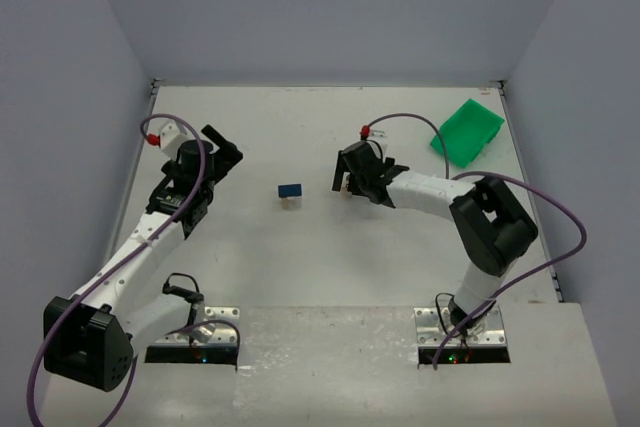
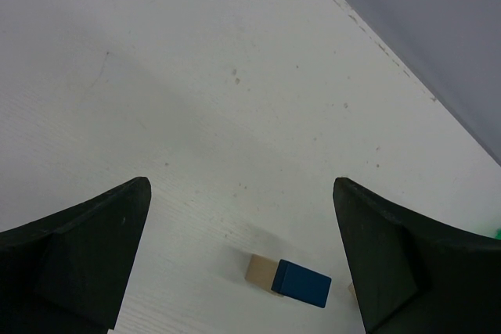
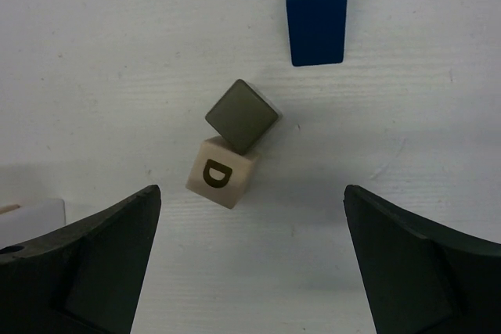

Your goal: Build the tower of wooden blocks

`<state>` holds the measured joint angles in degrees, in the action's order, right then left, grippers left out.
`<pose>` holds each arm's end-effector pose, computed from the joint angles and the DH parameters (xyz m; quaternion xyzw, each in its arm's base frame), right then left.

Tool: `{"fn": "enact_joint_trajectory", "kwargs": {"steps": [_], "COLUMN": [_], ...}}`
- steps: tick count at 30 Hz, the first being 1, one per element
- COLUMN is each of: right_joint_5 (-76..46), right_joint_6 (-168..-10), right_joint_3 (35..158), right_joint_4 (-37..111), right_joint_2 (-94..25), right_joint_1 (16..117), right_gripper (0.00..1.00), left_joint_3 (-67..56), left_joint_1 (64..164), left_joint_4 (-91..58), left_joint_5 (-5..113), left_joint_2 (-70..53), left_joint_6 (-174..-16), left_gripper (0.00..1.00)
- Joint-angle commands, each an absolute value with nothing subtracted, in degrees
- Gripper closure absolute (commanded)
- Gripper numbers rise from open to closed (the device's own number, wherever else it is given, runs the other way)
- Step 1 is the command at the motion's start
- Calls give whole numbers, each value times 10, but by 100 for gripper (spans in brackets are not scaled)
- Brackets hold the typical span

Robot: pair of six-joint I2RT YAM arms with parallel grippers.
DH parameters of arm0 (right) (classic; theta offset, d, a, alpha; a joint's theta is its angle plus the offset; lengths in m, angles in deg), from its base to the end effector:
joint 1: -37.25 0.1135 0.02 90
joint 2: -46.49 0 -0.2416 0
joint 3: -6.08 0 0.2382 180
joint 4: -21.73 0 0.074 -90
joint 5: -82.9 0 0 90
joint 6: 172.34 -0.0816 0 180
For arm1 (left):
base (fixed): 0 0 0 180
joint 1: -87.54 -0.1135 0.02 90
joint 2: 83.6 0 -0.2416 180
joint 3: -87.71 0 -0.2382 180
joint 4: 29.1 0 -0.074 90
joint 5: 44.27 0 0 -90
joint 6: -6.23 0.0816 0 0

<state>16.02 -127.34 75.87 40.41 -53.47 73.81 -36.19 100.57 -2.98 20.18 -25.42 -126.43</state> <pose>0.3129 0.1922 0.1195 0.1377 0.9096 0.0828 0.3833 0.2620 -0.0245 0.2404 -0.3238 0.7800 -0.0662 0.5315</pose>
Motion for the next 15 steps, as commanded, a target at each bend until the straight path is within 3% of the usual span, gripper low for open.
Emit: {"fn": "enact_joint_trajectory", "kwargs": {"steps": [1,10,15], "right_joint_5": [232,236,237], "right_joint_6": [-1322,-1347,-1351], "right_joint_3": [825,842,836], "right_joint_4": [403,406,408], "right_joint_2": [-567,-611,-616], "right_joint_1": [763,765,767], "right_gripper": [1,5,31], "left_joint_3": [-353,-358,-360], "left_joint_1": [1003,1003,1003], "left_joint_4": [-58,-60,-60], "left_joint_5": [215,218,218], "left_joint_2": [-257,-267,-268], "left_joint_6": [-1257,-1256,-1257], "left_gripper": [0,0,0]}}
